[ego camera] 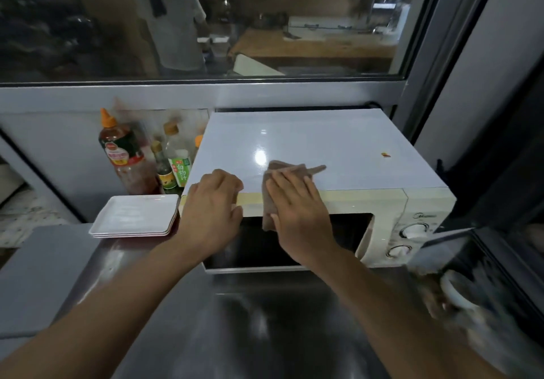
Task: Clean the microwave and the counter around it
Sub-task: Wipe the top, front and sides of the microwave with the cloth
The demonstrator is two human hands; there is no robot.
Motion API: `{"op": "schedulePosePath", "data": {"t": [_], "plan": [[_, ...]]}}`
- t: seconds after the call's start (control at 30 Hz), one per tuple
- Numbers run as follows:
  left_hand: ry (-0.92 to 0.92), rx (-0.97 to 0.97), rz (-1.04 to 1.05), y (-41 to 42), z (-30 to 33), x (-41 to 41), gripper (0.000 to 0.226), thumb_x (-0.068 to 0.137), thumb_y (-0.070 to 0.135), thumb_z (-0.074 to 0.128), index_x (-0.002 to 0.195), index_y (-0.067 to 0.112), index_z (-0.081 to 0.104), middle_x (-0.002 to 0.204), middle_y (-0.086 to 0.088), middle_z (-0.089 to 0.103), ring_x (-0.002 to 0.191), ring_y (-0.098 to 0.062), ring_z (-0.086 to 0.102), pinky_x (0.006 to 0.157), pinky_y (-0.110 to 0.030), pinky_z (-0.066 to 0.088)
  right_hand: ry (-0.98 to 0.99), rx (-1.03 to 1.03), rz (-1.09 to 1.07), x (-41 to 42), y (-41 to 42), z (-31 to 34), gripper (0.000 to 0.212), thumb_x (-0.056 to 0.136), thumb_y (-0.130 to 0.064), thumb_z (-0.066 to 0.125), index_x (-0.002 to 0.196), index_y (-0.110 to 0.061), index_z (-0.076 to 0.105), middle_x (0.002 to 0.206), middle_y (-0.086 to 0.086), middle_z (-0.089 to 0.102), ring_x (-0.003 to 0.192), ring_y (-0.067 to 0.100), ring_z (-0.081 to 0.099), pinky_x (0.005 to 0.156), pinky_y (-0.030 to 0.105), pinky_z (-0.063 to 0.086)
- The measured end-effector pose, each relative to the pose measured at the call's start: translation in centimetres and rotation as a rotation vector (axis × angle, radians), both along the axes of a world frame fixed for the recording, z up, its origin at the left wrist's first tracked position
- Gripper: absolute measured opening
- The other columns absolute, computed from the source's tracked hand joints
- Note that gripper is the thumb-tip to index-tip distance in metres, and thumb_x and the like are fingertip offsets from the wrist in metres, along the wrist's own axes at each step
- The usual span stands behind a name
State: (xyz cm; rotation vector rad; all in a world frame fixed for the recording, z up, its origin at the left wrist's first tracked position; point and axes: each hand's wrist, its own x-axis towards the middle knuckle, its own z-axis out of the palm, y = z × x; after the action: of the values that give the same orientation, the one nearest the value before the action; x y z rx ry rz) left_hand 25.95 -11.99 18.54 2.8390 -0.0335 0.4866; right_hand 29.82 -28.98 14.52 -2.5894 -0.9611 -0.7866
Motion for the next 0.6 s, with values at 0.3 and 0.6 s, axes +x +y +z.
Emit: {"op": "schedulePosePath", "data": {"t": [0.3, 0.6], "plan": [[-0.029, 0.041, -0.181, -9.0, 0.0, 2.7, 0.038, 0.083, 0.017, 0.059, 0.121, 0.017, 0.055, 0.127, 0.001, 0.051, 0.117, -0.023, 0.045, 0.093, -0.035, 0.034, 0.099, -0.108, -0.139, 3.0, -14.2, 0.5, 0.048, 0.090, -0.029, 0.041, 0.134, -0.012, 0.050, 0.142, 0.003, 0.048, 0.136, 0.020, 0.038, 0.112, 0.046, 0.019], [-0.008, 0.120, -0.145, -12.6, -0.8, 3.8, 0.035, 0.085, 0.012, 0.049, 0.118, 0.021, 0.055, 0.124, -0.003, 0.049, 0.104, -0.027, 0.046, 0.085, -0.038, 0.041, 0.246, 0.187, -0.232, 4.1, -24.1, 0.5, 0.055, 0.087, -0.006, 0.056, 0.139, -0.004, 0.041, 0.147, 0.011, 0.039, 0.137, 0.026, 0.033, 0.115, 0.037, 0.023]]}}
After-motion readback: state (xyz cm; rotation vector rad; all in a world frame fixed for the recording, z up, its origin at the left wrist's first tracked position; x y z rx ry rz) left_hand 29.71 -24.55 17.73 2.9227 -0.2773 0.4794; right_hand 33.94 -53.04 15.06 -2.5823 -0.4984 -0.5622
